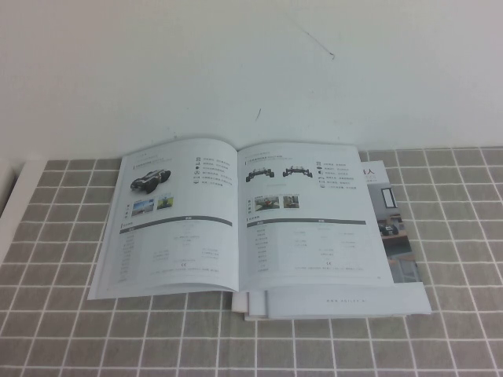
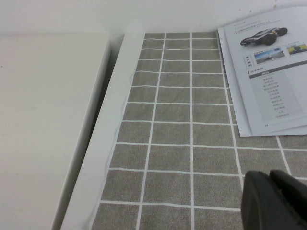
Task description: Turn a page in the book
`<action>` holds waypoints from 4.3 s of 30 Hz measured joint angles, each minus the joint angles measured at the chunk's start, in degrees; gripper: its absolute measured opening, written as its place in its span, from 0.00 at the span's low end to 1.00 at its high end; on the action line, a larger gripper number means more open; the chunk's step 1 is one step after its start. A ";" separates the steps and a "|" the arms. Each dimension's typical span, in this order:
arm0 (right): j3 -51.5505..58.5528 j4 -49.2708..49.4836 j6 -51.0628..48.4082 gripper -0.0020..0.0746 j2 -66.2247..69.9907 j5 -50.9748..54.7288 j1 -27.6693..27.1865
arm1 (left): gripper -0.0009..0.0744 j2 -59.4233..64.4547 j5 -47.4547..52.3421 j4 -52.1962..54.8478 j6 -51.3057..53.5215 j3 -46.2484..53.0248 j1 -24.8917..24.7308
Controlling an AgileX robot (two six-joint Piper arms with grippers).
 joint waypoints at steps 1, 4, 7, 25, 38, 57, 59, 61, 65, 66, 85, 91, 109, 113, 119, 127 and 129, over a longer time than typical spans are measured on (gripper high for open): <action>0.00 0.00 0.00 0.02 0.00 0.00 0.00 | 0.01 0.00 0.00 0.00 0.00 0.00 0.00; 0.00 0.00 0.00 0.02 0.00 0.00 0.00 | 0.01 0.00 -0.12 0.00 0.00 0.00 0.00; 0.00 0.00 0.00 0.02 0.00 -0.12 0.00 | 0.01 0.00 -1.90 -0.85 0.00 0.11 0.00; 0.44 0.00 -0.11 0.02 0.00 -17.00 0.00 | 0.01 0.00 -19.16 -2.92 -0.12 0.35 0.00; 0.44 0.47 1.21 0.02 0.00 -26.54 0.00 | 0.01 0.00 -32.97 -4.32 -10.98 0.35 0.00; -25.81 0.50 13.13 0.02 0.56 -41.83 0.00 | 0.01 -0.02 -44.63 27.80 -24.53 -30.21 0.00; -32.01 -1.95 13.12 0.02 2.36 -37.19 0.00 | 0.01 1.15 -42.50 31.76 -26.92 -34.13 0.00; -37.62 -5.28 13.12 0.02 5.47 -31.16 0.00 | 0.01 2.85 -39.08 33.68 -29.27 -37.18 0.00; -46.42 -11.70 13.12 0.02 13.42 -16.56 0.00 | 0.01 8.33 -26.24 34.89 -32.58 -41.57 0.00; -47.88 -12.88 13.12 0.02 15.16 -13.18 0.00 | 0.01 9.76 -22.22 34.78 -33.03 -42.27 0.00; -48.79 -7.26 13.38 0.02 27.98 14.97 0.00 | 0.01 32.89 37.54 6.17 -0.55 -43.17 -12.79; -43.09 -2.99 13.28 0.02 28.09 16.72 0.00 | 0.01 35.45 31.91 -3.40 3.14 -43.17 -13.14; -40.05 1.80 1.17 0.02 28.21 20.16 4.19 | 0.01 39.77 14.31 -22.54 17.97 -43.17 -16.39; -40.05 3.41 -2.69 0.02 30.39 23.90 4.83 | 0.01 44.48 14.05 -25.18 25.95 -43.47 -16.47; -41.42 5.79 -6.53 0.02 38.42 28.24 4.83 | 0.01 54.72 17.27 -27.12 34.25 -49.62 -16.47; -43.13 16.82 -11.99 0.02 51.72 27.59 4.83 | 0.01 62.10 19.53 -21.15 37.67 -57.58 -19.49; -43.13 20.87 -14.40 0.02 55.33 26.72 4.83 | 0.01 63.32 19.21 -16.35 36.53 -58.15 -22.30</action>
